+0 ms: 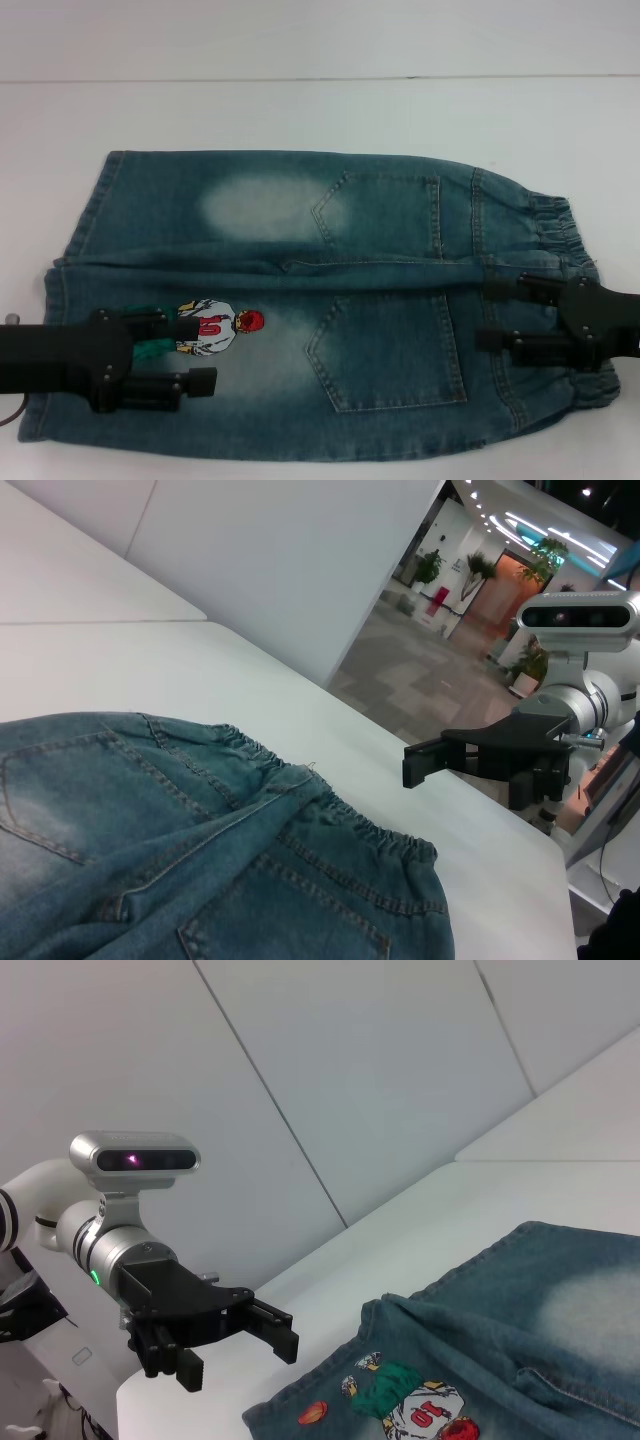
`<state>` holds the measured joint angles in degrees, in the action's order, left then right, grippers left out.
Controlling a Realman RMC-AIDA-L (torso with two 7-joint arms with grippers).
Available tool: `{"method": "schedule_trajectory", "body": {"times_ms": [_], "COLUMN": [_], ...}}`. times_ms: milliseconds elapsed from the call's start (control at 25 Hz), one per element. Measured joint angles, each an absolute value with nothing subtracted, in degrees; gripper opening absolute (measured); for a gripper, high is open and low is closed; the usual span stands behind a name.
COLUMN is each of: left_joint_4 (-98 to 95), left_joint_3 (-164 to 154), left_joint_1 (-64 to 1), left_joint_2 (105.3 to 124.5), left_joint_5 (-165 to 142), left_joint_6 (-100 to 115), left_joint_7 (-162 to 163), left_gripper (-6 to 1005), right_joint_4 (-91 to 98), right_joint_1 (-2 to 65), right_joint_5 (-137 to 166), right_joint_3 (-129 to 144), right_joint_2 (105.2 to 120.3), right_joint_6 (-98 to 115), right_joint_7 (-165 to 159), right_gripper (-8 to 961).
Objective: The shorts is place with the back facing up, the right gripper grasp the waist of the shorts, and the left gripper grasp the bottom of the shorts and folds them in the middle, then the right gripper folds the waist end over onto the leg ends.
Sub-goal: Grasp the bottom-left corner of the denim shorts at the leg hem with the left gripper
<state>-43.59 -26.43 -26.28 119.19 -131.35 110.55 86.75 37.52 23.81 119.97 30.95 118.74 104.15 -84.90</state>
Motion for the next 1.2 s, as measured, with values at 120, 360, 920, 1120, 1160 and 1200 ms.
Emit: {"method": "schedule_trajectory", "body": {"times_ms": [120,360,920,1120,1160,1200], "left_joint_4": [-43.6,-43.6,-44.6,-47.6,-48.2,-48.7], "left_joint_3": [-26.5,-26.4,-26.0,-25.9,-25.9,-25.8], "left_joint_1": [-26.3,-26.2,-26.2,-26.9,-27.0,-27.1], "left_joint_2": [119.18,119.18,118.61,117.36,117.11,116.90], "left_joint_5": [-131.4,-131.4,-132.7,-136.7,-137.5,-138.3], "left_joint_6": [110.6,110.6,110.5,110.6,110.7,110.8], "left_joint_7": [86.7,86.7,89.2,94.5,95.3,96.2], "left_gripper": [860,860,861,861,861,861], "right_joint_4": [37.5,37.4,37.3,37.3,37.3,37.3], "right_joint_1": [23.8,23.8,23.9,24.0,24.0,24.1], "right_joint_5": [120.0,120.0,120.0,120.0,120.0,120.0], "right_joint_3": [31.1,31.1,31.1,31.3,31.3,31.3], "right_joint_2": [118.74,118.74,118.83,119.10,119.16,119.22], "right_joint_6": [104.2,104.1,104.1,104.1,104.1,104.1], "right_joint_7": [-84.9,-84.9,-84.9,-84.9,-84.9,-84.9], "right_gripper": [915,915,915,914,914,914]}}
